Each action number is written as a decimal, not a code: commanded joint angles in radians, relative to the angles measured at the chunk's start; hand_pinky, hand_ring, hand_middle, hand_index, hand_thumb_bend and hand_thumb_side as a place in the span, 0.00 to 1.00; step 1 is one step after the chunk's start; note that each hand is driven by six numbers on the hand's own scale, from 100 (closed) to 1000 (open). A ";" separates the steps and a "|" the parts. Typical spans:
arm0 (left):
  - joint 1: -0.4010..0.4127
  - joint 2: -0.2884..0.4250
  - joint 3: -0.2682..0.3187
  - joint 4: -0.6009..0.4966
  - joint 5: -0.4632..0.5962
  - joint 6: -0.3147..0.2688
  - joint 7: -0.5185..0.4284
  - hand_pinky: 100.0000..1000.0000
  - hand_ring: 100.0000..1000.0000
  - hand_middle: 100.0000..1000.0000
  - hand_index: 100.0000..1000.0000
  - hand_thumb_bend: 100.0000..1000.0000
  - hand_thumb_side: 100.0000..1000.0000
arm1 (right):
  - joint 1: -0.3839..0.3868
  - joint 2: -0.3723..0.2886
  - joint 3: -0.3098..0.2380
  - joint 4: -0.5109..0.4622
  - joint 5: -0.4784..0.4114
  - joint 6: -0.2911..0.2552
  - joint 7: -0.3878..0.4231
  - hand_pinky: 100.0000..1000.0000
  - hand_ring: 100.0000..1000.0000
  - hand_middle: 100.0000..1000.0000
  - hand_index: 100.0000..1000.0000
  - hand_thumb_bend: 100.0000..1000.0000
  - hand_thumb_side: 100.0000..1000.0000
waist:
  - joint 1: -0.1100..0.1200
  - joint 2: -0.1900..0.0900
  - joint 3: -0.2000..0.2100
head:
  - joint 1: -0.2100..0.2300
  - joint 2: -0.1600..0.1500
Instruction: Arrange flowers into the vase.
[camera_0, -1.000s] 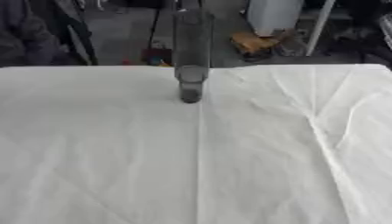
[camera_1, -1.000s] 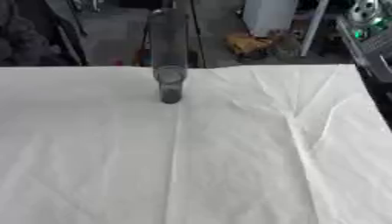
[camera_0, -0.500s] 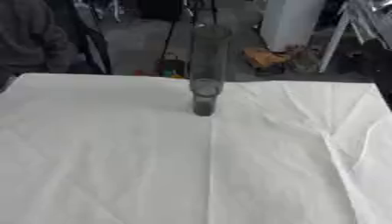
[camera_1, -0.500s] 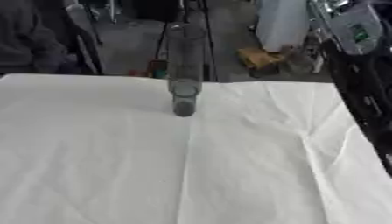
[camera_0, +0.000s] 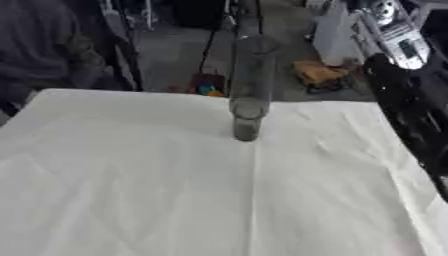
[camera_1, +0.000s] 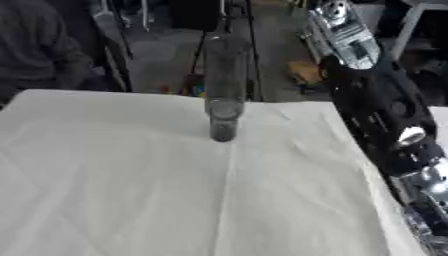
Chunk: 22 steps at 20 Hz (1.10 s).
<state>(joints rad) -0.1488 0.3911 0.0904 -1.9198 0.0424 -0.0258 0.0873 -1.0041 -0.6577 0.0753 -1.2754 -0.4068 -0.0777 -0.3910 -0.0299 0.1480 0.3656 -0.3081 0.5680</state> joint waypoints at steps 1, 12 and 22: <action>-0.015 0.006 0.001 -0.017 0.004 -0.001 -0.005 0.63 0.70 0.65 0.69 0.48 0.71 | -0.030 -0.005 0.007 0.004 -0.002 -0.006 0.016 0.00 0.00 0.00 0.00 0.00 0.88 | 0.003 -0.009 0.009 | -0.016 -0.017; -0.022 -0.005 -0.002 -0.015 0.007 -0.002 -0.008 0.63 0.70 0.65 0.69 0.48 0.71 | -0.062 0.035 0.040 0.056 0.039 -0.004 0.078 0.00 0.00 0.00 0.00 0.00 0.90 | -0.006 -0.006 0.044 | -0.041 -0.022; -0.025 -0.009 -0.001 -0.015 0.008 -0.002 -0.007 0.63 0.70 0.65 0.69 0.49 0.71 | -0.047 0.067 0.065 0.085 0.072 0.011 0.116 0.00 0.00 0.00 0.00 0.00 0.92 | -0.005 0.000 0.057 | -0.053 -0.021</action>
<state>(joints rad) -0.1602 0.3694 0.0845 -1.9199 0.0469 -0.0265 0.0803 -1.0346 -0.5780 0.1424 -1.1873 -0.3447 -0.0669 -0.2814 -0.0412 0.1606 0.4210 -0.3571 0.5523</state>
